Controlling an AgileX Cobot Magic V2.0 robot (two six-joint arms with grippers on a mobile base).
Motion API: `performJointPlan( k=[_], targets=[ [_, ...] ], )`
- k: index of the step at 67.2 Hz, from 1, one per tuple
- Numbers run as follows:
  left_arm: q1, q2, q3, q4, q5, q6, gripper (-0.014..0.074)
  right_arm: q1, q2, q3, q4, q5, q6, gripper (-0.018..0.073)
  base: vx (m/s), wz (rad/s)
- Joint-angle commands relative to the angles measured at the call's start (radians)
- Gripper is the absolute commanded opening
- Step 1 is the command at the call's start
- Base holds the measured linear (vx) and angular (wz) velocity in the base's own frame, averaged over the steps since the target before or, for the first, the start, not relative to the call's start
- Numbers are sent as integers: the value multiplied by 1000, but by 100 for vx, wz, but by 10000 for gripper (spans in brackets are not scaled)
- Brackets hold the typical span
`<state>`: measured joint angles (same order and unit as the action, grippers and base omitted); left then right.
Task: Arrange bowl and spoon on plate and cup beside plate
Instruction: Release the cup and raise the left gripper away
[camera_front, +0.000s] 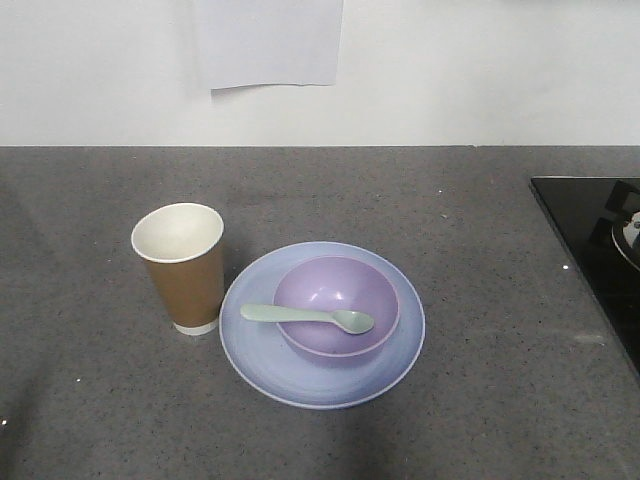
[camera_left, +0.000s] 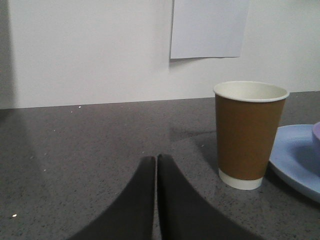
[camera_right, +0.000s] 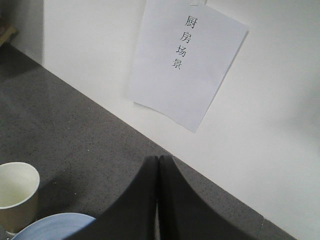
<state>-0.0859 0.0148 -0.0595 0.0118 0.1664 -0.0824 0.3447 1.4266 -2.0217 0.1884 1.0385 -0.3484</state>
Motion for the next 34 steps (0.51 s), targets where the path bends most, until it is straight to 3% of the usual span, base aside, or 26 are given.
performJointPlan(
  k=[1, 12, 34],
  targets=[
    [37, -34, 5, 1, -85, -14, -6, 0, -23, -22, 4, -72, -4, -6, 0, 0],
    [106, -41, 65, 1, -124, -14, -6, 0, -23, -22, 4, -72, -4, -6, 0, 0],
    [107, -41, 66, -1, -97, -7, -6, 0, -23, -22, 4, -72, -4, -6, 0, 0]
  ],
)
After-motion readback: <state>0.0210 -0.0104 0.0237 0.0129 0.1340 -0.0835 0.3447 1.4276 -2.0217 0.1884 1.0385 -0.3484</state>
